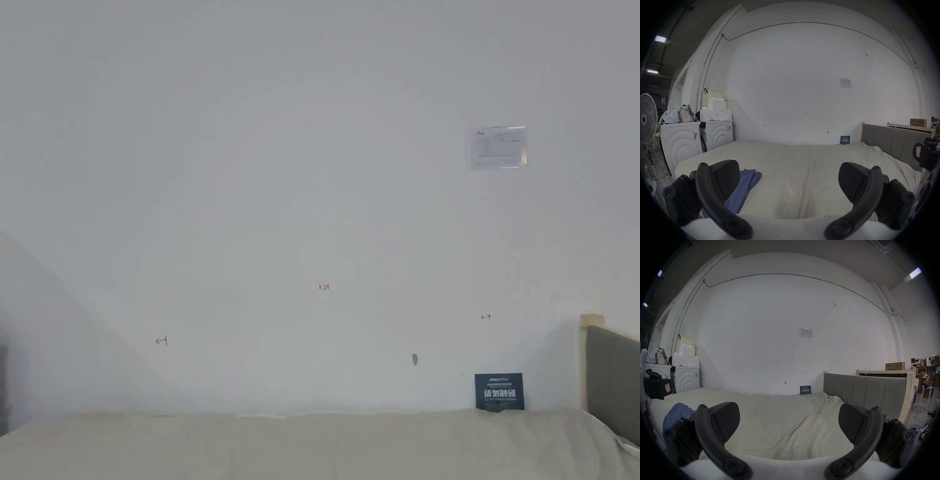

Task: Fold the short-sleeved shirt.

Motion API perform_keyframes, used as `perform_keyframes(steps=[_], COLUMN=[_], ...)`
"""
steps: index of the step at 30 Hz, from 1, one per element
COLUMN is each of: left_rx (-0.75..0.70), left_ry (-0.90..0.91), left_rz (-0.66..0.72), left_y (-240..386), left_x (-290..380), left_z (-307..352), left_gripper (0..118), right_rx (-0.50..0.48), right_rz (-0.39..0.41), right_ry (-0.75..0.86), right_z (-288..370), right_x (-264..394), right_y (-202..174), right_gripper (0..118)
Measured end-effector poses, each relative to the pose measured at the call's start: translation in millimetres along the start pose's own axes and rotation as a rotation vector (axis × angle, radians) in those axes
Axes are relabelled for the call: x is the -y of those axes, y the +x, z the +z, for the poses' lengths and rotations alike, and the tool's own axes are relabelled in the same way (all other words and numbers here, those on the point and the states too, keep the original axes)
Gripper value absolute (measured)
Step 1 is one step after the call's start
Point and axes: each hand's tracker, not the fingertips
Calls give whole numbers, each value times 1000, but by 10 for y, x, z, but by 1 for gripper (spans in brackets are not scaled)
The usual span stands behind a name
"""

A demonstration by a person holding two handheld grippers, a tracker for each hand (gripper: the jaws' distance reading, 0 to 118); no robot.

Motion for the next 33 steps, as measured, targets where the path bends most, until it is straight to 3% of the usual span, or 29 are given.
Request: perform_keyframes(steps=[28,33], left_rx=[-8,-14], left_ry=[-17,-18], left_rz=[-9,-22], left_y=[-23,0], left_x=[36,25], left_z=[-47,-58], left_gripper=[118,118], right_rx=[-18,-12], right_rz=[19,-60], right_ry=[-31,-55], right_z=[-75,-88], right_x=[25,37], right_y=[-56,-6], right_gripper=[118,118])
